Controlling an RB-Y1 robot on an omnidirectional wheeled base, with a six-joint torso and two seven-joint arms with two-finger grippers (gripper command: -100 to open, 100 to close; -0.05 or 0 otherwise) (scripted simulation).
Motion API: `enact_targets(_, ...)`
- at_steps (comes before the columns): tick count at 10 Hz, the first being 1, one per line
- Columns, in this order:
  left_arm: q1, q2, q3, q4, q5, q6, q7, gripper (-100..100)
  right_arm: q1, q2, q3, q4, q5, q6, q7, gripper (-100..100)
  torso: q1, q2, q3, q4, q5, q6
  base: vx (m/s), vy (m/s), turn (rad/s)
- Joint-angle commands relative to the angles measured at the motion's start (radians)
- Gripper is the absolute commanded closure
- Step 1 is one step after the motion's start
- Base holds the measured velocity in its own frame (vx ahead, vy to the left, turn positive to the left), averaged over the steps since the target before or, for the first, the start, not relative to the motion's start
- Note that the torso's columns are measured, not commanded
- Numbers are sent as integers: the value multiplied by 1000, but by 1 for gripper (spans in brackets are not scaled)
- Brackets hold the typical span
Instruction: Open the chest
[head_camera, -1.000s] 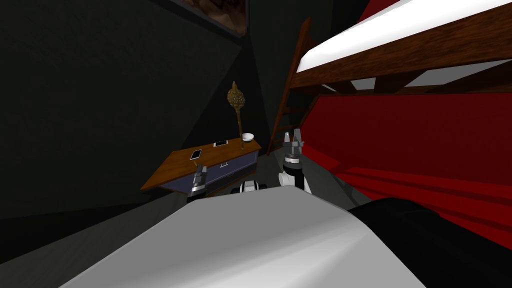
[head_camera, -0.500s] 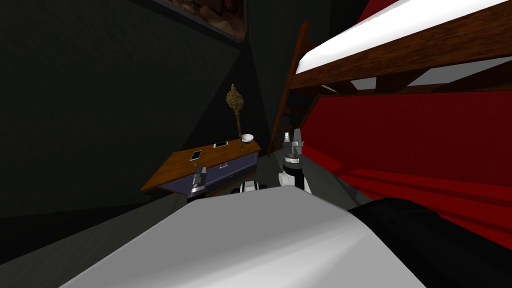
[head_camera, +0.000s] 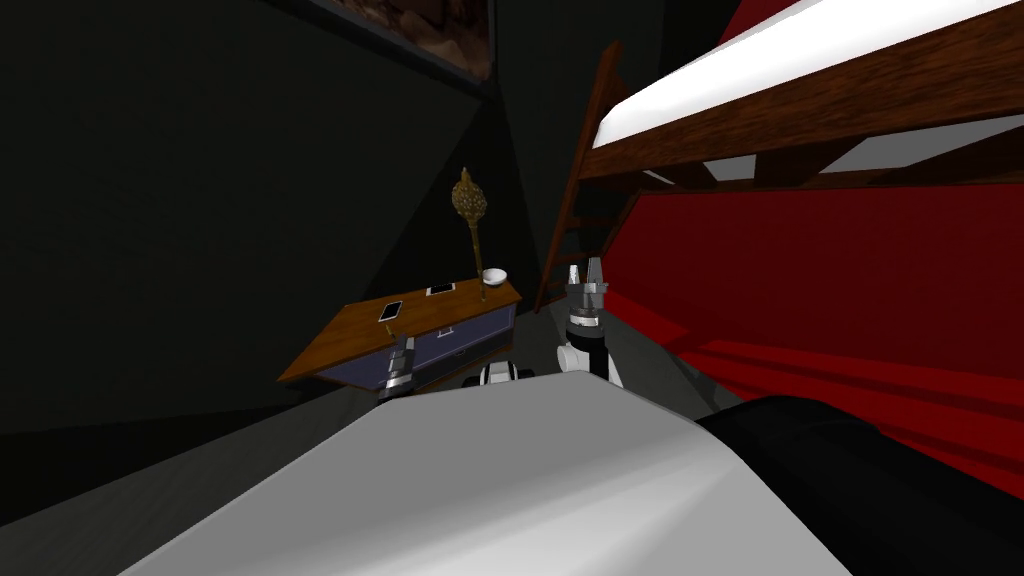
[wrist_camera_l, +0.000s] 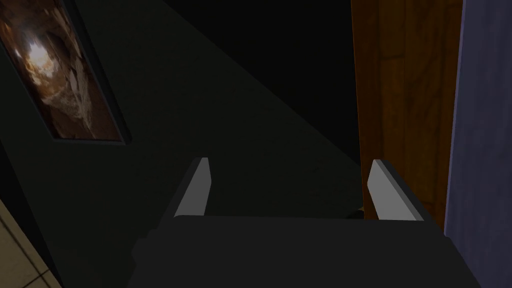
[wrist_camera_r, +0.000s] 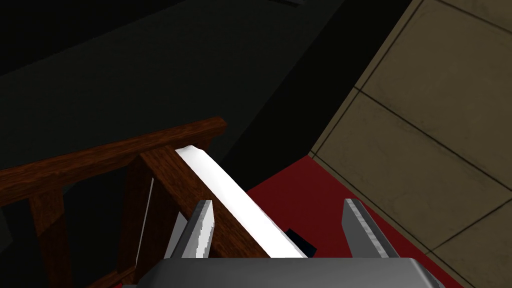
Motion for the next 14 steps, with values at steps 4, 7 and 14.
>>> enact_targets(4, -23, -51, 1, 178, 14, -53, -6, -100, 0, 0, 0, 0, 0, 0, 0, 0, -3, 16, 8, 12, -11, -5, 75, -70, 31)
enact_targets(7, -39, -106, 6, 259, 23, -89, -11, -100, 0, 0, 0, 0, 0, 0, 0, 0, -3, 15, 7, 12, -11, -5, 41, -52, 35)
enact_targets(14, -68, -151, 11, 259, 29, -49, -14, -100, 0, 0, 0, 0, 0, 0, 0, 0, -3, 15, 7, 12, -11, -5, 15, -24, 18)
